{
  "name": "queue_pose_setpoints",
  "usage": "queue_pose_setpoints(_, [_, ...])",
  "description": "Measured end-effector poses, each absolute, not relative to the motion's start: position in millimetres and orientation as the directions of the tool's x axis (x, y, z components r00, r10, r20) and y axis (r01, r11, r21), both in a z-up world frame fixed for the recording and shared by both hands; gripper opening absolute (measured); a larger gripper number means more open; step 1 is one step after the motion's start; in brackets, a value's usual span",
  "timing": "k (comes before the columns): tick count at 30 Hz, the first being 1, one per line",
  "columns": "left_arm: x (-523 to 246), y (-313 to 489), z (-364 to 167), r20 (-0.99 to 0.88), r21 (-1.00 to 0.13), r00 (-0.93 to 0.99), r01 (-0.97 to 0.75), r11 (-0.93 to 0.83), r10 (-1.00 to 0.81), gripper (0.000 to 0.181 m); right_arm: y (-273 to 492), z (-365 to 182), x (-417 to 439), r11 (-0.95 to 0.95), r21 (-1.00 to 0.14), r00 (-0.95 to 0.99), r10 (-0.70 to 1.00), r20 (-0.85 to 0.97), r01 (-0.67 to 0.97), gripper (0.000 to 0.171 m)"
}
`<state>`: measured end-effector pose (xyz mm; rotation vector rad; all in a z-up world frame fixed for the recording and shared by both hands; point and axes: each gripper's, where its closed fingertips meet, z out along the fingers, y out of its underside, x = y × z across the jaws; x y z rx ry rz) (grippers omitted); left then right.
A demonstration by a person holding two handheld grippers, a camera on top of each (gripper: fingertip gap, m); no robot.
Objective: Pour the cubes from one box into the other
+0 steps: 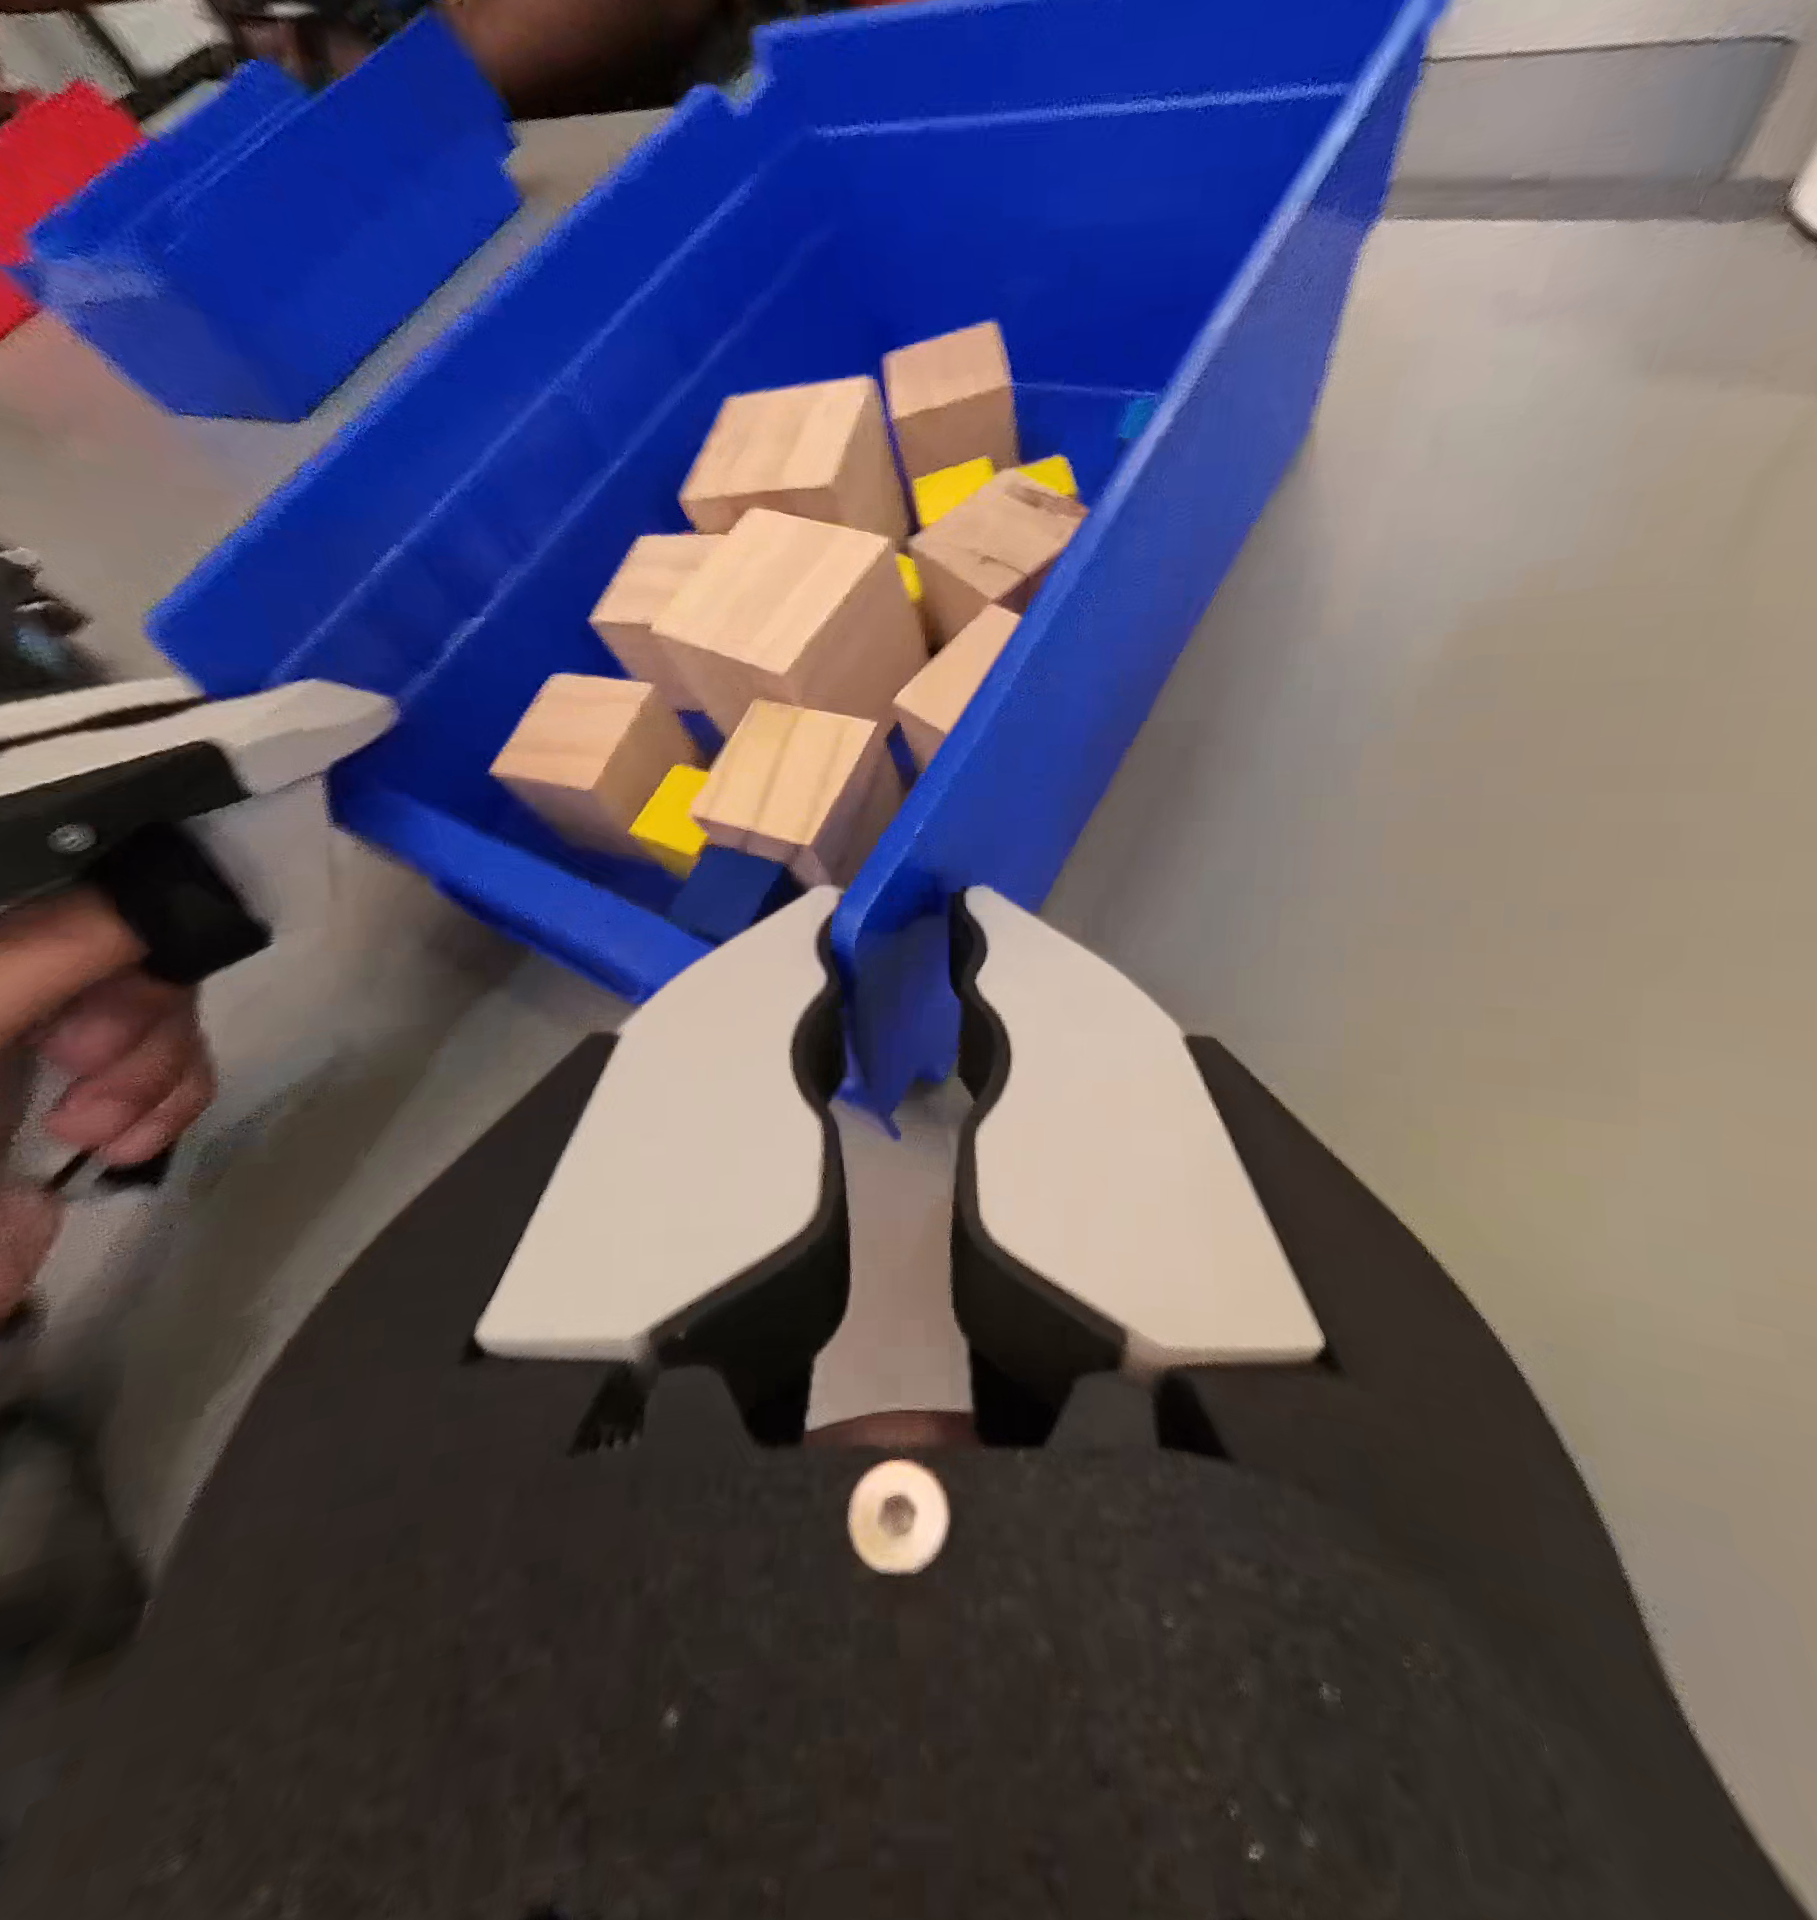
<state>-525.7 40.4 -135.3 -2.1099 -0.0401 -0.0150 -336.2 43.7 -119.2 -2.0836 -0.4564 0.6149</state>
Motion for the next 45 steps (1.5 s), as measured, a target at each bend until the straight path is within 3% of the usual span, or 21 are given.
queue_pose_setpoints(3, [-525.4, 30.9, -125.1, 0.063, -0.852, 0.997, 0.074, -0.518, 0.039, 0.026, 24.7, -99.5, -311.4, -0.475, -0.868, 0.724, 0.649, -0.231, 0.148, 0.026])
queue_pose_setpoints(5, [-524.0, 22.2, -106.4, 0.064, -0.872, 0.997, 0.079, -0.483, 0.049, 0.031, 9.3, -89.7, -278.8, -0.411, -0.887, 0.677, 0.715, -0.172, 0.209, 0.033])
queue_pose_setpoints(9, [-515.2, 1.1, -76.4, 0.086, -0.912, 0.992, 0.114, -0.394, 0.088, 0.039, -2.4, -63.4, -170.2, -0.252, -0.934, 0.726, 0.688, 0.012, 0.255, 0.038])
queue_pose_setpoints(12, [-500.4, -19.5, -81.1, 0.172, -0.909, 0.976, 0.209, -0.36, 0.13, 0.039, -6.5, -45.3, -69.0, -0.185, -0.958, 0.827, 0.556, 0.082, 0.22, 0.038])
queue_pose_setpoints(15, [-479.6, -33.1, -96.6, 0.223, -0.898, 0.964, 0.262, -0.355, 0.148, 0.039, -14.1, -47.6, 38.2, -0.196, -0.975, 0.928, 0.371, 0.024, 0.103, 0.037])
queue_pose_setpoints(20, [-459.5, -30.4, -109.5, 0.042, -0.933, 0.991, 0.085, -0.349, 0.129, 0.038, -24.9, -68.1, 172.8, -0.248, -0.952, 0.971, 0.108, -0.213, -0.182, 0.038])
queue_pose_setpoints(23, [-453.4, -20.4, -102.5, 0.014, -0.951, 0.994, 0.046, -0.306, 0.104, 0.038, -25.1, -76.4, 218.2, -0.274, -0.941, 0.978, 0.012, -0.209, -0.198, 0.039])
queue_pose_setpoints(32, [-451.2, -11.4, -110.2, 0.081, -0.943, 0.994, 0.098, -0.318, 0.067, 0.038, -21.9, -111.7, 241.4, -0.351, -0.922, 0.986, -0.069, -0.15, -0.165, 0.046])
queue_pose_setpoints(45, [-450.6, -14.0, -122.0, 0.181, -0.91, 0.982, 0.189, -0.369, 0.054, 0.038, -22.0, -111.8, 236.6, -0.344, -0.929, 0.99, -0.061, -0.127, -0.14, 0.044])
